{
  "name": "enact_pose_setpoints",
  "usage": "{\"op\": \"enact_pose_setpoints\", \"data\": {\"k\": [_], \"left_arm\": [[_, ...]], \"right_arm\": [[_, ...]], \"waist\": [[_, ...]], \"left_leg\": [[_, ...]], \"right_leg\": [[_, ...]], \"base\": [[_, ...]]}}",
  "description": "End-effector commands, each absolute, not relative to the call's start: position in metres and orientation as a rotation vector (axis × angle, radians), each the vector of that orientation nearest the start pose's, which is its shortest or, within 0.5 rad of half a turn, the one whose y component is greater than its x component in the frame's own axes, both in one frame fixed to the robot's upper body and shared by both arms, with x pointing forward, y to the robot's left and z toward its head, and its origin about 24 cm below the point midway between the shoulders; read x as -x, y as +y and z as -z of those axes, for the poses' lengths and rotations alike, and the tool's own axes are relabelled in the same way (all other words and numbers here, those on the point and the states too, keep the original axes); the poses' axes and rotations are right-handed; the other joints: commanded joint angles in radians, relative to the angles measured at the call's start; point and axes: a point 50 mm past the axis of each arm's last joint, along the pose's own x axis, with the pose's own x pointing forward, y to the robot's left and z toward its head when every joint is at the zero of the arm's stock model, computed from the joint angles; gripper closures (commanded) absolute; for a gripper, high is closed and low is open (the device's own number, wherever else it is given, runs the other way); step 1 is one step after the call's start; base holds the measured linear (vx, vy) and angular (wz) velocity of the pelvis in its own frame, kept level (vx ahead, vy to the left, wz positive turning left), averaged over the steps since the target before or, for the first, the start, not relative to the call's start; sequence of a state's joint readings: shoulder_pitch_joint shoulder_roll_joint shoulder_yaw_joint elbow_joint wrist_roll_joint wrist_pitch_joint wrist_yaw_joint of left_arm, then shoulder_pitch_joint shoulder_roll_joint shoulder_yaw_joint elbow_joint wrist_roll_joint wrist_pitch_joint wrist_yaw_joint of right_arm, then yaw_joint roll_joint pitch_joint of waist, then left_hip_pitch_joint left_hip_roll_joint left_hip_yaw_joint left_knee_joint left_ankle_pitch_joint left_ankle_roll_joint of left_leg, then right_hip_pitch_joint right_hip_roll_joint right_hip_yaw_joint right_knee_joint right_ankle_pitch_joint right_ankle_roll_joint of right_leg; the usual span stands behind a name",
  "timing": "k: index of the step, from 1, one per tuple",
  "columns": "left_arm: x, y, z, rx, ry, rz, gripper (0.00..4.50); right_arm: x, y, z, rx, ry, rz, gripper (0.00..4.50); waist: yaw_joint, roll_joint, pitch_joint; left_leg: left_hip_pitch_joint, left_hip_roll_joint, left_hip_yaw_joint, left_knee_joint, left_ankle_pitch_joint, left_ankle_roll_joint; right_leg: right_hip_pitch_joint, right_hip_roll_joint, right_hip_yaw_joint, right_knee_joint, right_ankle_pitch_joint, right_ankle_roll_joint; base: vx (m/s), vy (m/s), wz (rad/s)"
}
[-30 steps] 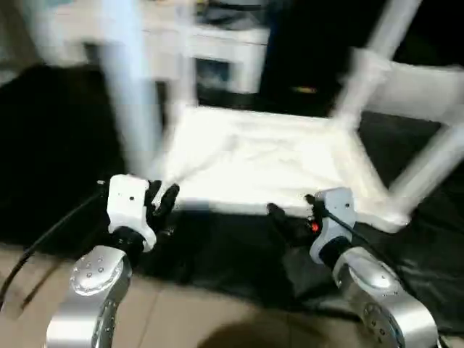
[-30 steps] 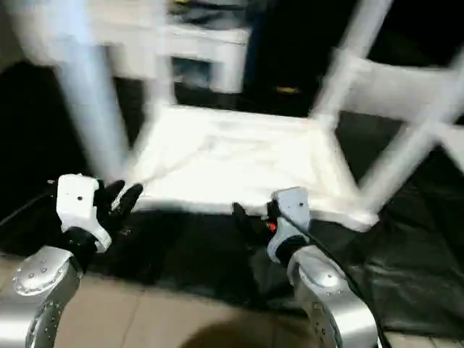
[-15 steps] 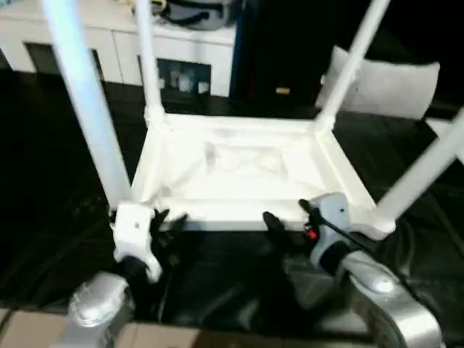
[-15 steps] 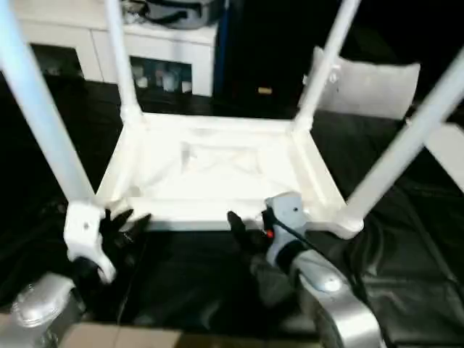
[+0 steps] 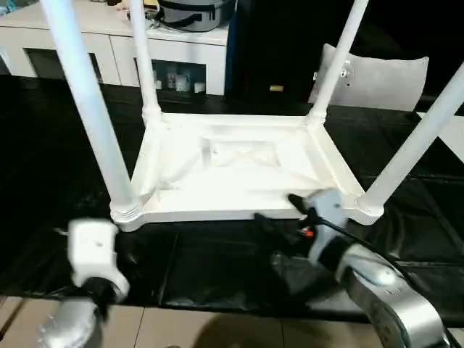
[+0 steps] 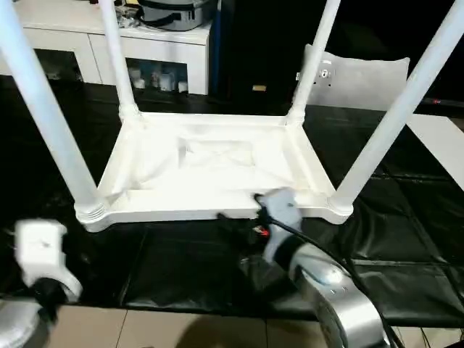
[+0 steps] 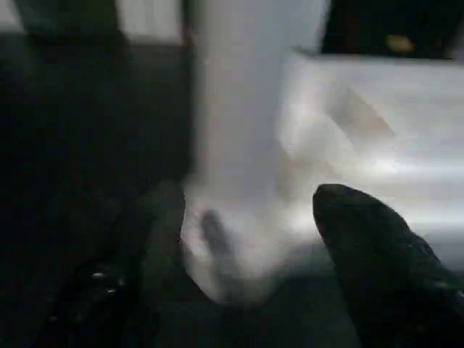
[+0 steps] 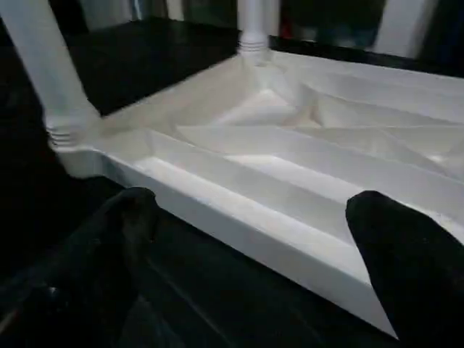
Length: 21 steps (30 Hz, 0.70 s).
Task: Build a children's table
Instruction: Rotate table base
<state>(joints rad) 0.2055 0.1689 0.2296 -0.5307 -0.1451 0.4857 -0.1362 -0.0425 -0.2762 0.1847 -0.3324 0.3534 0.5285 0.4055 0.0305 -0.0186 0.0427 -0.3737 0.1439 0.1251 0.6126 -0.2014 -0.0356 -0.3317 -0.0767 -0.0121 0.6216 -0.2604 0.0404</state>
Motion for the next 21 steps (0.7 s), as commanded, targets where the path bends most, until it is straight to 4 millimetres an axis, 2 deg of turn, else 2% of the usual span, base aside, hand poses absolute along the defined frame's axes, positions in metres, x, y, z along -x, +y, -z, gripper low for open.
{"op": "enact_pose_setpoints", "data": {"k": [1,2,4,5,6,7,8,9,11,14,16,18,19,21], "left_arm": [[-0.207,0.23,-0.084,-0.087,0.146,-0.113,1.01],[-0.21,0.236,-0.086,-0.098,0.143,-0.135,1.01],[-0.213,0.241,-0.09,-0.105,0.14,-0.137,0.82],[-0.216,0.239,-0.091,-0.073,0.124,-0.089,0.71],[-0.218,0.237,-0.092,-0.049,0.11,-0.055,0.6],[-0.219,0.236,-0.093,-0.032,0.101,-0.035,0.52],[-0.221,0.235,-0.093,-0.036,0.101,0.004,0.52],[-0.222,0.236,-0.093,-0.035,0.11,0.037,0.47],[-0.225,0.237,-0.094,-0.037,0.11,0.095,0.15],[-0.225,0.239,-0.093,-0.025,0.128,0.162,0.07],[-0.225,0.245,-0.092,-0.03,0.146,0.214,0.03],[-0.23,0.252,-0.092,-0.038,0.165,0.227,0.03],[-0.234,0.257,-0.092,-0.045,0.165,0.222,0.03],[-0.251,0.266,-0.094,-0.057,0.145,0.226,0.03]], "right_arm": [[-0.239,-0.12,-0.07,-0.068,0.267,-0.714,0.0],[-0.238,-0.122,-0.068,-0.049,0.276,-0.721,0.0],[-0.237,-0.124,-0.065,-0.026,0.288,-0.73,0.0],[-0.237,-0.125,-0.065,-0.033,0.292,-0.733,0.0],[-0.236,-0.125,-0.064,-0.039,0.295,-0.734,0.0],[-0.236,-0.125,-0.064,-0.045,0.298,-0.735,0.0],[-0.236,-0.126,-0.063,-0.051,0.307,-0.729,0.0],[-0.236,-0.127,-0.061,-0.053,0.318,-0.721,0.0],[-0.234,-0.129,-0.058,-0.059,0.334,-0.711,0.0],[-0.233,-0.131,-0.056,-0.053,0.354,-0.694,0.0],[-0.231,-0.135,-0.052,-0.036,0.375,-0.679,0.0],[-0.231,-0.138,-0.049,-0.023,0.388,-0.662,0.0],[-0.231,-0.139,-0.048,-0.023,0.398,-0.651,0.0],[-0.232,-0.144,-0.039,-0.023,0.466,-0.599,0.0]], "waist": [[-0.005,0.015,-0.026],[-0.003,0.02,-0.03],[-0.002,0.021,-0.036],[0.0,0.017,-0.037],[0.001,0.02,-0.036],[0.0,0.018,-0.04],[0.004,0.019,-0.048],[0.006,0.02,-0.051],[0.007,0.022,-0.05],[0.008,0.022,-0.05],[0.008,0.026,-0.046],[0.007,0.024,-0.044],[0.006,0.02,-0.041],[0.011,0.023,-0.04]], "left_leg": [[0.015,0.06,-0.03,-0.107,-0.459,-0.09],[0.016,0.061,-0.029,-0.106,-0.436,-0.089],[0.015,0.062,-0.027,-0.105,-0.402,-0.085],[0.013,0.061,-0.024,-0.104,-0.374,-0.079],[0.012,0.061,-0.024,-0.105,-0.364,-0.078],[0.012,0.062,-0.022,-0.103,-0.342,-0.075],[0.012,0.063,-0.022,-0.097,-0.264,-0.061],[0.009,0.063,-0.02,-0.094,-0.218,-0.051],[0.004,0.058,-0.016,-0.091,-0.154,-0.037],[0.006,0.059,-0.013,-0.091,-0.17,-0.038],[0.008,0.062,-0.012,-0.098,-0.222,-0.046],[0.011,0.06,-0.01,-0.1,-0.267,-0.055],[0.012,0.062,-0.009,-0.103,-0.297,-0.06],[0.021,0.058,-0.006,-0.103,-0.335,-0.069]], "right_leg": [[-0.018,-0.047,0.028,-0.097,-0.292,-0.104],[-0.018,-0.047,0.029,-0.093,-0.253,-0.109],[-0.013,-0.047,0.027,-0.089,-0.195,-0.123],[-0.011,-0.048,0.026,-0.087,-0.157,-0.133],[-0.012,-0.047,0.027,-0.085,-0.142,-0.138],[-0.01,-0.046,0.026,-0.081,-0.1,-0.149],[-0.004,-0.045,0.024,-0.071,-0.004,-0.16],[-0.003,-0.045,0.024,-0.067,0.054,-0.163],[0.001,-0.041,0.019,-0.06,0.141,-0.172],[0.001,-0.043,0.019,-0.061,0.124,-0.178],[-0.002,-0.044,0.021,-0.065,0.057,-0.183],[-0.007,-0.042,0.023,-0.069,-0.009,-0.177],[-0.009,-0.044,0.024,-0.073,-0.052,-0.175],[-0.022,-0.045,0.028,-0.08,-0.133,-0.169]], "base": [[0.0,0.0,0.0],[0.0,0.0,0.0],[0.0,0.0,0.0],[0.0,0.0,0.0],[0.0,0.0,0.0],[0.0,0.0,0.0],[0.05,0.001,-0.01],[0.05,0.001,-0.01],[0.0,0.0,0.0],[0.0,0.0,0.0],[0.0,0.0,0.0],[0.0,0.0,0.0],[0.0,0.0,0.0],[0.0,0.0,0.0]]}}
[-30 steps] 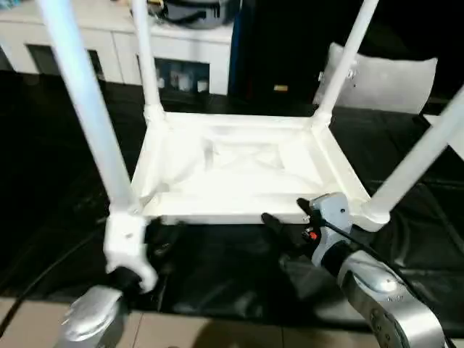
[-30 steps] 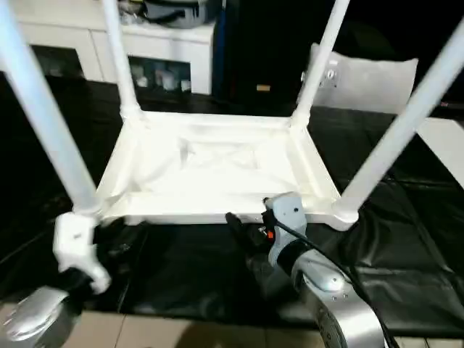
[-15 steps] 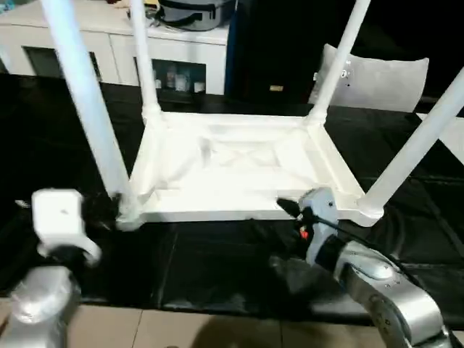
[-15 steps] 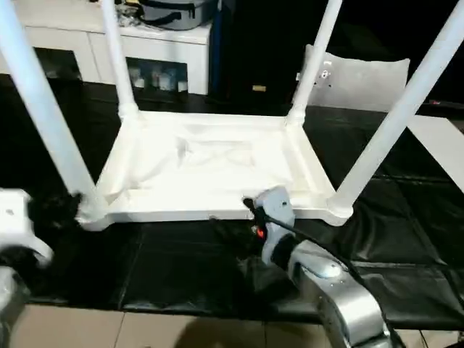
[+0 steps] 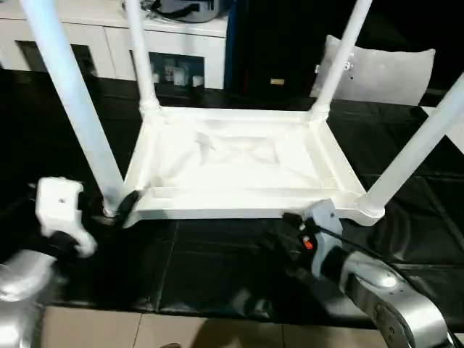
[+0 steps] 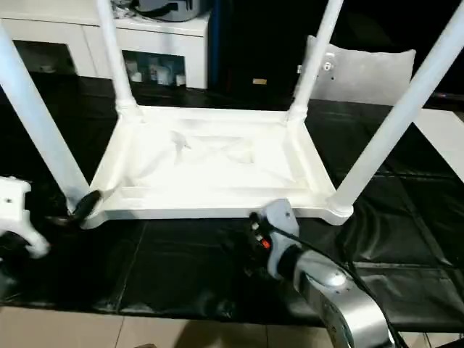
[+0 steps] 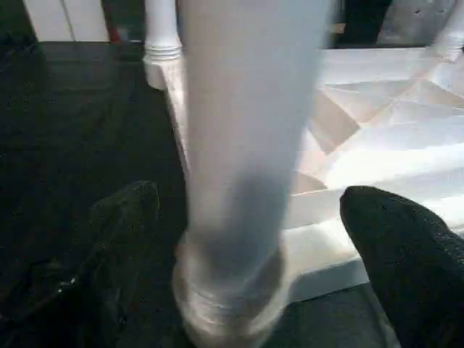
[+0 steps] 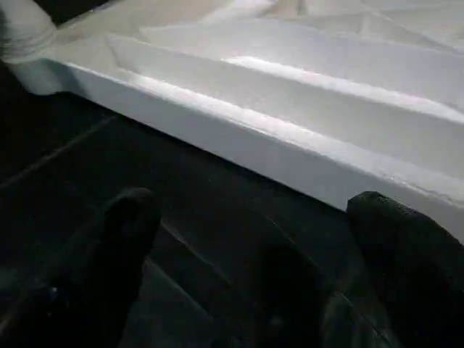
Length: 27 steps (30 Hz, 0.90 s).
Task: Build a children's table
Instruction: Rotate table base
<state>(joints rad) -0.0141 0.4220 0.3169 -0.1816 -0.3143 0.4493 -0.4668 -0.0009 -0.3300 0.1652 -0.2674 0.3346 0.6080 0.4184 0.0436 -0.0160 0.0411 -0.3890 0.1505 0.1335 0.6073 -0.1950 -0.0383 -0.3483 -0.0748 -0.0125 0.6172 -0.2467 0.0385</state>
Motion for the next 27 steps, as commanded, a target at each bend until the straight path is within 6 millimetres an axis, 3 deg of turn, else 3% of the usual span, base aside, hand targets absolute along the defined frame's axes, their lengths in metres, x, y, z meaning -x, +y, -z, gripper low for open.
{"op": "enact_pose_setpoints", "data": {"k": [1,2,3,4,5,6,8,10,11,16,23,24,25,26,27], "left_arm": [[-0.255,0.267,-0.093,-0.07,0.142,0.232,0.03],[-0.259,0.268,-0.094,-0.059,0.136,0.24,0.03],[-0.266,0.269,-0.094,-0.028,0.124,0.255,0.03],[-0.271,0.268,-0.095,0.011,0.111,0.281,0.03],[-0.281,0.264,-0.098,0.06,0.095,0.357,0.03],[-0.281,0.264,-0.098,0.06,0.095,0.357,0.03],[-0.292,0.249,-0.099,0.123,0.109,0.562,0.03],[-0.296,0.248,-0.098,0.127,0.117,0.61,0.03],[-0.297,0.241,-0.096,0.158,0.158,0.742,0.03],[-0.298,0.231,-0.1,0.177,0.204,0.939,0.03],[-0.266,0.204,-0.101,0.2,0.322,1.25,0.03],[-0.252,0.185,-0.099,0.194,0.343,1.343,0.03],[-0.247,0.179,-0.099,0.191,0.343,1.372,0.03],[-0.244,0.17,-0.098,0.186,0.327,1.389,0.03],[-0.243,0.168,-0.098,0.185,0.322,1.391,0.03]], "right_arm": [[-0.232,-0.146,-0.036,-0.022,0.493,-0.581,0.0],[-0.232,-0.148,-0.034,-0.018,0.514,-0.564,0.0],[-0.233,-0.152,-0.029,-0.01,0.547,-0.534,0.0],[-0.234,-0.155,-0.027,-0.001,0.563,-0.506,0.0],[-0.238,-0.161,-0.023,0.01,0.581,-0.456,0.0],[-0.238,-0.161,-0.023,0.01,0.581,-0.456,0.0],[-0.251,-0.168,-0.018,0.027,0.579,-0.381,0.0],[-0.256,-0.169,-0.017,0.025,0.575,-0.359,0.0],[-0.267,-0.172,-0.015,0.033,0.558,-0.328,0.0],[-0.286,-0.173,-0.013,0.033,0.522,-0.297,0.0],[-0.298,-0.163,-0.016,0.021,0.475,-0.337,0.0],[-0.302,-0.157,-0.017,0.03,0.46,-0.365,0.0],[-0.303,-0.154,-0.017,0.032,0.455,-0.376,0.0],[-0.304,-0.151,-0.017,0.038,0.449,-0.389,0.0],[-0.305,-0.15,-0.017,0.039,0.446,-0.392,0.0]], "waist": [[0.0,0.014,-0.035],[0.0,0.004,-0.036],[0.002,0.007,-0.035],[0.005,0.004,-0.04],[0.005,-0.003,-0.043],[0.005,-0.003,-0.043],[0.006,0.001,-0.05],[0.004,0.002,-0.053],[0.008,-0.003,-0.052],[0.014,0.002,-0.054],[0.011,0.004,-0.054],[0.01,0.0,-0.052],[0.006,-0.002,-0.052],[0.0,-0.01,-0.049],[0.0,-0.007,-0.047]], "left_leg": [[0.034,0.052,-0.016,-0.102,-0.359,-0.072],[0.033,0.057,-0.017,-0.105,-0.362,-0.082],[0.031,0.056,-0.019,-0.107,-0.357,-0.083],[0.038,0.054,-0.014,-0.104,-0.345,-0.087],[0.036,0.056,-0.012,-0.104,-0.319,-0.089],[0.036,0.056,-0.012,-0.104,-0.319,-0.089],[0.032,0.054,-0.007,-0.102,-0.26,-0.093],[0.033,0.052,-0.003,-0.1,-0.237,-0.094],[0.033,0.054,0.002,-0.097,-0.202,-0.077],[0.036,0.057,0.011,-0.095,-0.169,-0.069],[0.035,0.063,0.02,-0.093,-0.146,-0.044],[0.033,0.063,0.021,-0.094,-0.144,-0.041],[0.026,0.067,0.019,-0.096,-0.147,-0.039],[0.029,0.069,0.023,-0.097,-0.165,-0.035],[0.029,0.069,0.022,-0.098,-0.172,-0.036]], "right_leg": [[-0.003,-0.049,0.03,-0.081,-0.195,-0.158],[-0.001,-0.052,0.03,-0.08,-0.198,-0.153],[0.0,-0.053,0.029,-0.078,-0.2,-0.15],[-0.008,-0.053,0.03,-0.076,-0.187,-0.153],[-0.004,-0.053,0.028,-0.073,-0.146,-0.161],[-0.004,-0.053,0.028,-0.073,-0.146,-0.161],[-0.001,-0.054,0.026,-0.062,-0.074,-0.175],[-0.003,-0.051,0.024,-0.059,-0.039,-0.182],[0.001,-0.056,0.025,-0.057,0.013,-0.197],[0.002,-0.056,0.024,-0.053,0.042,-0.227],[0.01,-0.052,0.022,-0.047,0.089,-0.26],[0.011,-0.052,0.022,-0.048,0.082,-0.26],[0.017,-0.057,0.022,-0.047,0.074,-0.261],[0.013,-0.055,0.024,-0.053,0.042,-0.261],[0.013,-0.055,0.024,-0.053,0.02,-0.26]], "base": [[0.0,0.0,0.0],[0.0,0.0,0.0],[0.0,0.0,0.0],[0.0,0.0,0.0],[0.0,0.0,0.0],[0.0,0.0,0.0],[0.0,0.0,0.0],[0.0,0.0,0.0],[0.0,0.0,0.0],[0.0,0.0,0.0],[0.0,0.0,0.0],[0.0,0.0,0.0],[0.0,0.0,0.0],[0.0,0.0,0.0],[0.0,0.0,0.0]]}}
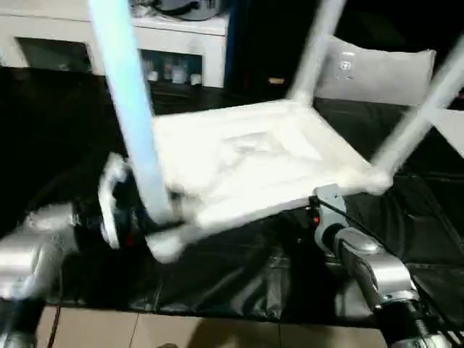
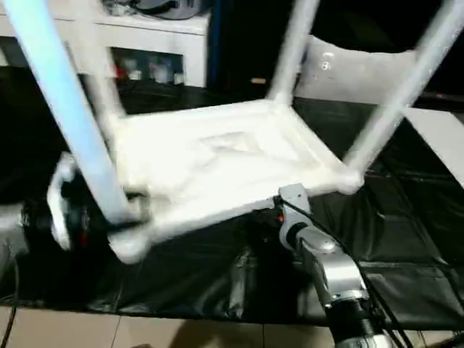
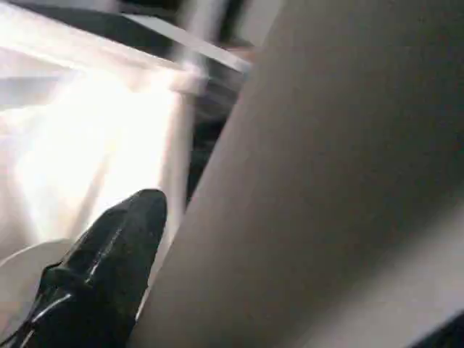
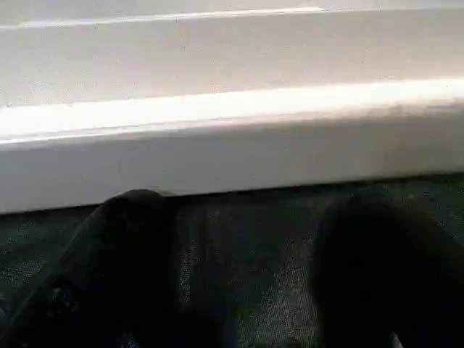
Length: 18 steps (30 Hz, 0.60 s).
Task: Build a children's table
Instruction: Rotate table base
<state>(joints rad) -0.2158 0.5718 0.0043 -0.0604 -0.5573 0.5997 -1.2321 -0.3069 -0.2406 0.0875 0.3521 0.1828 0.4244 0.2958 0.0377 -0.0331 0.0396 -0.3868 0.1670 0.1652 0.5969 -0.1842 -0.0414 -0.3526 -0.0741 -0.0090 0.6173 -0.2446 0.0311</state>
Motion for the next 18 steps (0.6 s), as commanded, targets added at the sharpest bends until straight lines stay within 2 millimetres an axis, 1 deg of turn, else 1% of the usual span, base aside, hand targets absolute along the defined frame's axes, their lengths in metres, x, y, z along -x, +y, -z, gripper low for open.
{"op": "enact_pose_setpoints", "data": {"k": [1,2,3,4,5,6,7,8,9,11,12,13,14,15,16,17,18], "left_arm": [[-0.241,0.158,-0.097,0.179,0.289,1.397,0.03],[-0.239,0.15,-0.097,0.186,0.266,1.406,0.03],[-0.238,0.141,-0.097,0.2,0.246,1.411,0.03],[-0.238,0.141,-0.097,0.2,0.246,1.411,0.03],[-0.238,0.13,-0.098,0.205,0.222,1.422,0.03],[-0.238,0.128,-0.098,0.205,0.219,1.423,0.03],[-0.239,0.125,-0.098,0.205,0.212,1.426,0.03],[-0.239,0.115,-0.099,0.216,0.197,1.439,0.03],[-0.239,0.109,-0.1,0.219,0.186,1.445,0.03],[-0.238,0.103,-0.1,0.225,0.18,1.456,0.03],[-0.235,0.097,-0.1,0.234,0.183,1.476,0.03],[-0.233,0.092,-0.1,0.231,0.182,1.485,0.03],[-0.232,0.087,-0.1,0.237,0.181,1.496,0.03],[-0.232,0.084,-0.099,0.24,0.179,1.501,0.03],[-0.234,0.076,-0.1,0.243,0.159,1.488,0.03],[-0.235,0.074,-0.1,0.242,0.153,1.483,0.03],[-0.237,0.07,-0.099,0.245,0.148,1.479,0.03]], "right_arm": [[-0.306,-0.147,-0.016,0.042,0.441,-0.405,0.0],[-0.307,-0.144,-0.016,0.039,0.439,-0.418,0.0],[-0.308,-0.141,-0.016,0.042,0.436,-0.429,0.0],[-0.308,-0.141,-0.016,0.042,0.436,-0.429,0.0],[-0.31,-0.136,-0.017,0.044,0.431,-0.443,0.0],[-0.31,-0.135,-0.017,0.044,0.43,-0.446,0.0],[-0.311,-0.134,-0.017,0.044,0.428,-0.453,0.0],[-0.312,-0.129,-0.018,0.051,0.422,-0.471,0.0],[-0.313,-0.128,-0.019,0.054,0.421,-0.479,0.0],[-0.314,-0.126,-0.019,0.056,0.419,-0.487,0.0],[-0.315,-0.124,-0.019,0.056,0.417,-0.496,0.0],[-0.316,-0.122,-0.019,0.052,0.414,-0.504,0.0],[-0.317,-0.119,-0.019,0.051,0.413,-0.516,0.0],[-0.317,-0.118,-0.019,0.05,0.412,-0.523,0.0],[-0.318,-0.115,-0.018,0.056,0.41,-0.532,0.0],[-0.318,-0.114,-0.018,0.057,0.41,-0.532,0.0],[-0.319,-0.113,-0.018,0.054,0.409,-0.537,0.0]], "waist": [[0.001,0.012,-0.044],[0.001,0.008,-0.043],[0.0,0.008,-0.043],[-0.001,0.009,-0.043],[-0.004,0.003,-0.043],[-0.004,0.003,-0.043],[-0.005,-0.001,-0.044],[-0.003,-0.001,-0.045],[-0.001,-0.001,-0.048],[-0.001,0.002,-0.048],[-0.002,0.0,-0.048],[-0.002,0.006,-0.048],[-0.004,0.008,-0.049],[-0.003,0.008,-0.05],[-0.005,0.008,-0.05],[-0.005,0.007,-0.05],[-0.004,0.006,-0.05]], "left_leg": [[0.027,0.053,-0.007,-0.088,-0.2,-0.037],[0.029,0.056,-0.005,-0.088,-0.219,-0.043],[0.03,0.055,-0.004,-0.087,-0.225,-0.046],[0.03,0.056,-0.004,-0.088,-0.231,-0.049],[0.026,0.054,-0.005,-0.089,-0.23,-0.056],[0.026,0.054,-0.005,-0.089,-0.23,-0.056],[0.025,0.053,-0.003,-0.085,-0.221,-0.055],[0.023,0.053,-0.003,-0.084,-0.21,-0.052],[0.021,0.052,-0.002,-0.08,-0.176,-0.047],[0.021,0.05,-0.001,-0.078,-0.149,-0.039],[0.021,0.051,0.0,-0.078,-0.152,-0.037],[0.019,0.051,-0.002,-0.078,-0.153,-0.04],[0.02,0.051,-0.001,-0.077,-0.155,-0.042],[0.022,0.051,-0.001,-0.075,-0.149,-0.044],[0.02,0.052,-0.001,-0.075,-0.139,-0.044],[0.022,0.052,0.0,-0.074,-0.14,-0.044],[0.02,0.051,-0.001,-0.074,-0.144,-0.044]], "right_leg": [[0.015,-0.056,0.022,-0.057,-0.021,-0.252],[0.014,-0.058,0.024,-0.062,-0.061,-0.247],[0.012,-0.057,0.025,-0.064,-0.075,-0.243],[0.012,-0.057,0.025,-0.063,-0.087,-0.239],[0.013,-0.053,0.026,-0.064,-0.103,-0.223],[0.013,-0.053,0.026,-0.064,-0.103,-0.223],[0.012,-0.052,0.029,-0.065,-0.1,-0.21],[0.012,-0.053,0.029,-0.064,-0.091,-0.207],[0.013,-0.052,0.03,-0.06,-0.049,-0.206],[0.01,-0.045,0.029,-0.055,0.003,-0.21],[0.011,-0.045,0.029,-0.055,0.008,-0.211],[0.012,-0.046,0.028,-0.054,0.01,-0.213],[0.011,-0.045,0.029,-0.054,0.015,-0.215],[0.012,-0.043,0.03,-0.053,0.033,-0.217],[0.013,-0.042,0.029,-0.052,0.059,-0.22],[0.013,-0.04,0.03,-0.053,0.066,-0.221],[0.015,-0.042,0.03,-0.052,0.065,-0.222]], "base": [[0.0,0.0,0.0],[0.0,0.0,0.0],[0.0,0.0,0.0],[0.0,0.0,0.0],[0.0,0.0,0.0],[0.0,0.0,0.0],[0.0,0.0,0.0],[0.0,0.0,0.0],[0.0,0.0,0.0],[0.0,0.0,0.0],[0.0,0.0,0.0],[0.0,0.0,0.0],[0.0,0.0,0.0],[0.0,0.0,0.0],[0.0,0.0,0.0],[0.0,0.0,0.0],[0.0,0.0,0.0]]}}
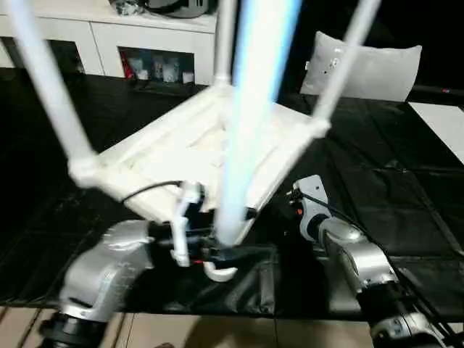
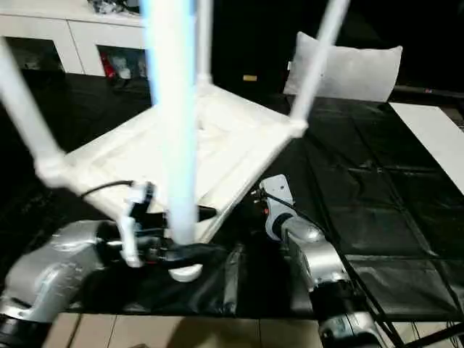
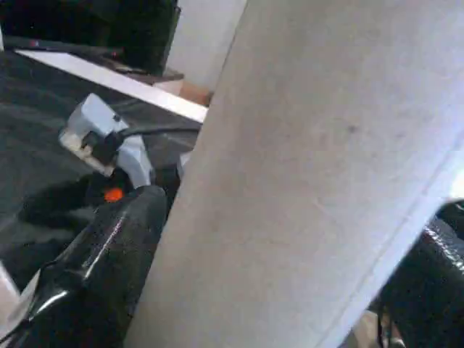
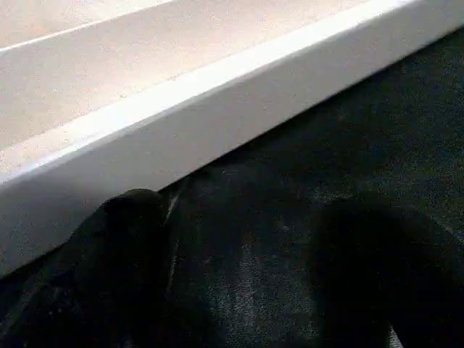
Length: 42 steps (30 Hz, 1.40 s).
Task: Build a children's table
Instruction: Rotate table base
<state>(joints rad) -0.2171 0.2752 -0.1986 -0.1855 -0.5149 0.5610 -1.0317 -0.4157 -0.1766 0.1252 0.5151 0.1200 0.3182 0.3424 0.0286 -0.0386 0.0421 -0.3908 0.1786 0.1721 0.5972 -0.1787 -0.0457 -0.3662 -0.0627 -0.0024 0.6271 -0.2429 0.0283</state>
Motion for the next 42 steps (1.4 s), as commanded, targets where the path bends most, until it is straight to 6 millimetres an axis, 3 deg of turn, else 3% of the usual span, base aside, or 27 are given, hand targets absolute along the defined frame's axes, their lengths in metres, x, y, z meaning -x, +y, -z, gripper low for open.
{"op": "enact_pose_setpoints", "data": {"k": [1,6,9,13,17,20,21,22,27,31,32,33,36,40,42], "left_arm": [[-0.24,0.065,-0.1,0.243,0.132,1.468,0.03],[-0.254,0.048,-0.103,0.24,0.076,1.412,0.03],[-0.257,0.041,-0.106,0.252,0.053,1.408,0.03],[-0.258,0.031,-0.107,0.253,0.035,1.407,0.03],[-0.264,0.032,-0.108,0.244,0.004,1.353,0.03],[-0.275,0.042,-0.11,0.223,-0.024,1.261,0.03],[-0.275,0.048,-0.109,0.212,-0.011,1.266,0.03],[-0.272,0.057,-0.108,0.197,0.024,1.299,0.03],[-0.264,0.084,-0.093,0.104,0.147,1.397,0.03],[-0.265,0.102,-0.084,0.007,0.219,1.42,0.03],[-0.272,0.116,-0.078,-0.119,0.259,1.401,0.03],[-0.277,0.125,-0.074,-0.192,0.287,1.39,0.32],[-0.291,0.136,-0.071,-0.328,0.313,1.366,0.43],[-0.302,0.138,-0.07,-0.365,0.333,1.385,0.83],[-0.306,0.137,-0.069,-0.393,0.344,1.412,0.88]], "right_arm": [[-0.319,-0.111,-0.018,0.055,0.406,-0.54,0.0],[-0.321,-0.104,-0.019,0.028,0.395,-0.568,0.0],[-0.321,-0.1,-0.018,0.026,0.39,-0.586,0.0],[-0.321,-0.096,-0.014,0.032,0.393,-0.596,0.0],[-0.325,-0.1,-0.014,0.027,0.386,-0.549,0.0],[-0.33,-0.122,-0.018,0.024,0.367,-0.452,0.0],[-0.331,-0.131,-0.02,0.022,0.353,-0.43,0.0],[-0.33,-0.145,-0.025,0.025,0.324,-0.424,0.0],[-0.321,-0.163,-0.04,0.067,0.233,-0.522,0.0],[-0.313,-0.17,-0.047,0.126,0.198,-0.597,0.0],[-0.307,-0.177,-0.051,0.162,0.185,-0.633,0.0],[-0.303,-0.181,-0.054,0.185,0.174,-0.66,0.0],[-0.293,-0.185,-0.058,0.217,0.164,-0.739,0.0],[-0.279,-0.187,-0.061,0.217,0.164,-0.842,0.0],[-0.272,-0.187,-0.061,0.221,0.178,-0.901,0.0]], "waist": [[0.004,0.012,-0.052],[0.002,0.01,-0.049],[0.004,0.015,-0.052],[0.005,0.012,-0.053],[0.006,0.01,-0.052],[0.009,0.012,-0.051],[0.011,0.009,-0.052],[0.012,0.012,-0.053],[0.019,0.019,-0.051],[0.021,0.021,-0.049],[0.023,0.02,-0.048],[0.026,0.018,-0.046],[0.031,0.015,-0.047],[0.036,0.013,-0.05],[0.038,0.012,-0.053]], "left_leg": [[0.025,0.039,-0.007,-0.075,-0.155,-0.04],[0.026,0.042,-0.008,-0.078,-0.221,-0.056],[0.027,0.044,-0.008,-0.076,-0.198,-0.054],[0.027,0.044,-0.007,-0.073,-0.175,-0.041],[0.027,0.045,-0.007,-0.075,-0.189,-0.038],[0.03,0.046,-0.007,-0.076,-0.204,-0.04],[0.03,0.047,-0.008,-0.076,-0.198,-0.042],[0.029,0.044,-0.007,-0.074,-0.191,-0.036],[0.029,0.042,-0.005,-0.071,-0.151,-0.011],[0.032,0.044,-0.004,-0.075,-0.172,-0.008],[0.033,0.043,-0.006,-0.075,-0.182,-0.008],[0.036,0.045,-0.005,-0.077,-0.208,-0.009],[0.036,0.045,-0.007,-0.08,-0.225,-0.016],[0.033,0.048,-0.007,-0.078,-0.195,-0.007],[0.028,0.046,-0.007,-0.073,-0.158,0.017]], "right_leg": [[0.028,-0.053,0.023,-0.063,0.056,-0.219],[0.025,-0.055,0.027,-0.075,-0.048,-0.206],[0.025,-0.054,0.027,-0.071,-0.01,-0.211],[0.027,-0.053,0.025,-0.066,0.053,-0.231],[0.028,-0.055,0.026,-0.069,0.032,-0.233],[0.026,-0.055,0.025,-0.071,0.011,-0.228],[0.03,-0.055,0.024,-0.07,0.015,-0.224],[0.028,-0.054,0.024,-0.067,0.024,-0.221],[0.028,-0.05,0.024,-0.065,0.057,-0.219],[0.024,-0.05,0.023,-0.068,0.032,-0.228],[0.024,-0.049,0.023,-0.071,0.013,-0.225],[0.021,-0.051,0.025,-0.076,-0.029,-0.217],[0.022,-0.054,0.026,-0.079,-0.069,-0.192],[0.024,-0.061,0.026,-0.071,-0.02,-0.22],[0.029,-0.061,0.024,-0.065,0.048,-0.24]], "base": [[0.0,0.0,0.0],[0.0,0.0,0.0],[0.0,0.0,0.0],[0.0,0.0,0.0],[0.0,0.0,0.0],[0.0,0.0,0.0],[0.0,0.0,0.0],[0.0,0.0,0.0],[0.0,0.0,0.0],[0.0,0.0,0.0],[0.0,0.0,0.0],[0.0,0.0,0.0],[0.0,0.0,0.0],[0.0,0.0,0.0],[0.0,0.0,0.0]]}}
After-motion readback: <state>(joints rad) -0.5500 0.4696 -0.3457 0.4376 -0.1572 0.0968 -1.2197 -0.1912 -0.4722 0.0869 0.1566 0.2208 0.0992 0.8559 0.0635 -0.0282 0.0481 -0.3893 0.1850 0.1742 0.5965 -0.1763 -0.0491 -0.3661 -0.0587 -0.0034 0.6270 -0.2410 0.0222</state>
